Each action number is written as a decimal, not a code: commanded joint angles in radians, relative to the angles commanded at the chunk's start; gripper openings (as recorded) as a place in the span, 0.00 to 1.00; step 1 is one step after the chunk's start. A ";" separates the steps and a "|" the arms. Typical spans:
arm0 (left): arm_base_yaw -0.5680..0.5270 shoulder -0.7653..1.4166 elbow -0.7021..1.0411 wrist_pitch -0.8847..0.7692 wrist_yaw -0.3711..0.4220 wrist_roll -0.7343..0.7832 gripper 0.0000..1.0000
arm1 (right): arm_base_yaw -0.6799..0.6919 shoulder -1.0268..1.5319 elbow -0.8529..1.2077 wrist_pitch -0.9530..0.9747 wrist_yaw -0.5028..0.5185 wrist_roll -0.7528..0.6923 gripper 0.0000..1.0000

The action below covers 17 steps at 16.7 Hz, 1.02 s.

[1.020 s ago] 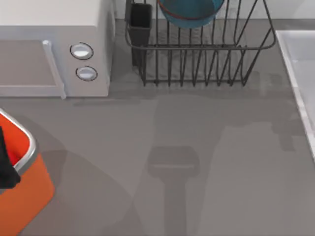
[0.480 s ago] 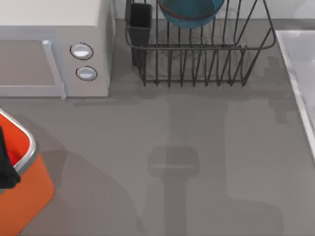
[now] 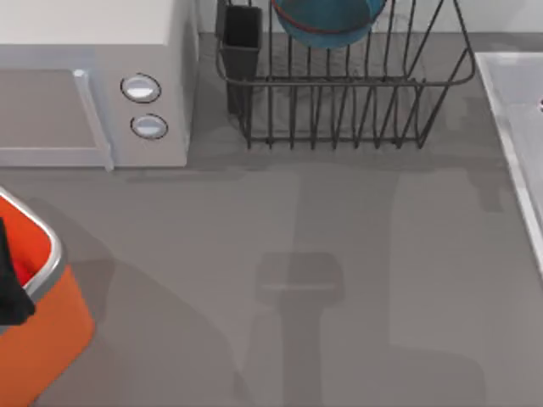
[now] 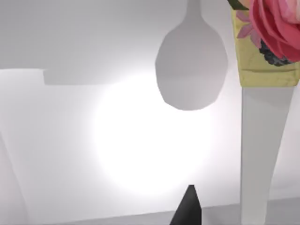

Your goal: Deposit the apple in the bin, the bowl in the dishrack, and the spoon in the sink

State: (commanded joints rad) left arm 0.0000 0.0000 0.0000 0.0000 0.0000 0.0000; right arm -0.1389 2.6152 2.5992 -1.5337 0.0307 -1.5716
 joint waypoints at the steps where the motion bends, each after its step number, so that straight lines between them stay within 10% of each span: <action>1: 0.000 0.000 0.000 0.000 0.000 0.000 1.00 | 0.001 -0.010 -0.039 0.029 0.000 0.000 0.00; 11: 0.000 0.000 0.000 0.000 0.000 0.000 1.00 | 0.001 -0.048 -0.234 0.179 0.001 -0.002 0.00; 17: 0.000 0.000 0.000 0.000 0.000 0.000 1.00 | 0.001 -0.048 -0.234 0.179 0.001 -0.002 0.45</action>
State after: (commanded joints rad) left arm 0.0000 0.0000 0.0000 0.0000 0.0000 0.0000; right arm -0.1378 2.5671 2.3655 -1.3543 0.0313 -1.5739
